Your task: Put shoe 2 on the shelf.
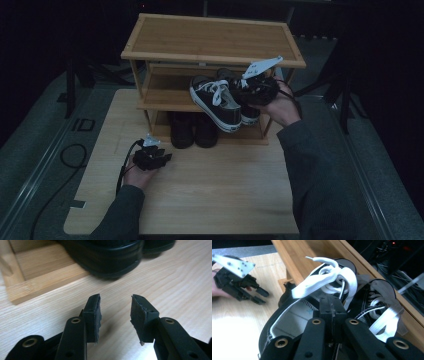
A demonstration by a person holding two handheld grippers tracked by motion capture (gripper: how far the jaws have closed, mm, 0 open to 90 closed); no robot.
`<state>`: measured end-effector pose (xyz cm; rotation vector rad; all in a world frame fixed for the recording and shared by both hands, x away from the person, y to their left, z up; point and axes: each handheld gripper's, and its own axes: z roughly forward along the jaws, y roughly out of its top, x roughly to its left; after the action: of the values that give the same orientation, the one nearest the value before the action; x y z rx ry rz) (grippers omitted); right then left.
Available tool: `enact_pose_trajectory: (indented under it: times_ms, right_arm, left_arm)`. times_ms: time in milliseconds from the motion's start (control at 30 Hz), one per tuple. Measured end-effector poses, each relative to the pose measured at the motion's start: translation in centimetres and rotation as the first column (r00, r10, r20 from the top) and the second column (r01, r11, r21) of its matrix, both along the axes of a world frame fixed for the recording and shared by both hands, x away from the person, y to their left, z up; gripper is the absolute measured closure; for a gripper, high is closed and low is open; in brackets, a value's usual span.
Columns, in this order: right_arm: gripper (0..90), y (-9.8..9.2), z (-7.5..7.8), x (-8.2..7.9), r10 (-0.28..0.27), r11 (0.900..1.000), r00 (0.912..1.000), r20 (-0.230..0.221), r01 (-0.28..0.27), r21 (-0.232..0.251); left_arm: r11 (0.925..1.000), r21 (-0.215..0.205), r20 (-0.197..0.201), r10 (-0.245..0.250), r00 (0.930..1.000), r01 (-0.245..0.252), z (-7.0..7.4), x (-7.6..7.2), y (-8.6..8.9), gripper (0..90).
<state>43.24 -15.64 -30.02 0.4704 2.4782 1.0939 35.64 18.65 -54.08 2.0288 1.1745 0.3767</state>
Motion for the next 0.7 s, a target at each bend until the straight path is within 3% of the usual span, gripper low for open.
enact_pose_trajectory:
  times_ms: [200,467,700]
  right_arm:
    - [90.0,-0.5,0.3,-0.3,0.013,1.0,0.9999,0.0,-0.013,0.004]
    - [90.0,-1.4,0.0,-0.6,0.006,1.0,1.0,-0.003,-0.006,0.008]
    - [90.0,-2.0,0.1,-1.0,0.008,1.0,1.0,-0.005,-0.008,0.008]
  left_arm:
    - [0.9986,-0.048,0.001,-0.023,0.9997,0.023,1.4,-0.2,0.3,60.7]
    - [0.997,-0.066,0.02,-0.039,0.999,0.04,3.1,-0.1,0.5,60.8]
    - [0.9945,-0.085,0.065,-0.055,0.9963,0.061,5.3,0.0,0.5,64.5]
